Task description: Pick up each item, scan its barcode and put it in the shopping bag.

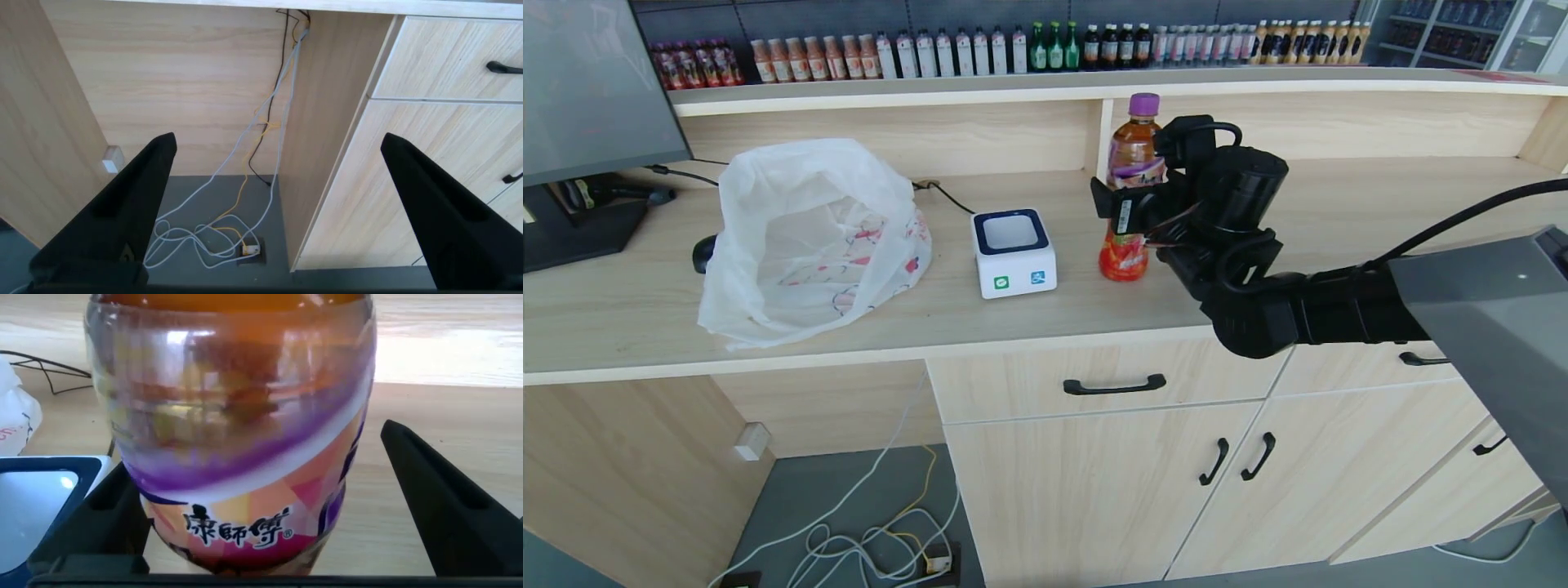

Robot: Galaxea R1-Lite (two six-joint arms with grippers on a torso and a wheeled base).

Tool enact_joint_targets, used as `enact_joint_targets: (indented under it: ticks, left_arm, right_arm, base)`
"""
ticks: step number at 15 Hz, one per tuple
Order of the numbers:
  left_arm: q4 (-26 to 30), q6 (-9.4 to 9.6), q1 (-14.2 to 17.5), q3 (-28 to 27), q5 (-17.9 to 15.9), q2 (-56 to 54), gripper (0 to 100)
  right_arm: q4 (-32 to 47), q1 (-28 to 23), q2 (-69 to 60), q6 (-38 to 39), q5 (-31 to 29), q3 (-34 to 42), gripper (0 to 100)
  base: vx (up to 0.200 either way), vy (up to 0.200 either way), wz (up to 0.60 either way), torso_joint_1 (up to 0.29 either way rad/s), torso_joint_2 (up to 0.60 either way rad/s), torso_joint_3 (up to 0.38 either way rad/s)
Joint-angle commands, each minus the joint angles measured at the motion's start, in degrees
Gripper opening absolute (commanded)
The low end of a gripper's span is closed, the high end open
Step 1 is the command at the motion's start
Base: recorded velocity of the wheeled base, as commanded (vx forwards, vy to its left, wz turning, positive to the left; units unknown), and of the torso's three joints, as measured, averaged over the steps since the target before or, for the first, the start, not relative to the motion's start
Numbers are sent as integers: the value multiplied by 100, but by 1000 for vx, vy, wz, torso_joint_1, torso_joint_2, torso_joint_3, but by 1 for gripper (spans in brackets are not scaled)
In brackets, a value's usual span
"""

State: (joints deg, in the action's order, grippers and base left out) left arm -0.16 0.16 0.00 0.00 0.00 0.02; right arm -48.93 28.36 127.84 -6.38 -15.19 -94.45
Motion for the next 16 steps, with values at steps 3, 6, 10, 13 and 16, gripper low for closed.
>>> enact_joint_targets:
  ticks: [3,6,10,13,16]
  left_arm:
    - [-2,2,0,0,0,-2,100]
    - [-2,2,0,0,0,-2,100]
    - [-2,2,0,0,0,-2,100]
    - [-2,2,0,0,0,-2,100]
    - [-2,2,0,0,0,-2,100]
  right_arm:
    - [-2,-14,57,-13,-2,-47,100]
    - [-2,-14,65,-30,-2,-47,100]
    - [-2,-5,92,-39,-2,-47,0]
    - [-2,-5,83,-39,7,-126,0]
    - [-2,-5,57,-39,7,-170,0]
  base:
    - [0,0,0,0,0,0]
    - [0,0,0,0,0,0]
    - [0,0,0,0,0,0]
    - [0,0,0,0,0,0]
    - [0,0,0,0,0,0]
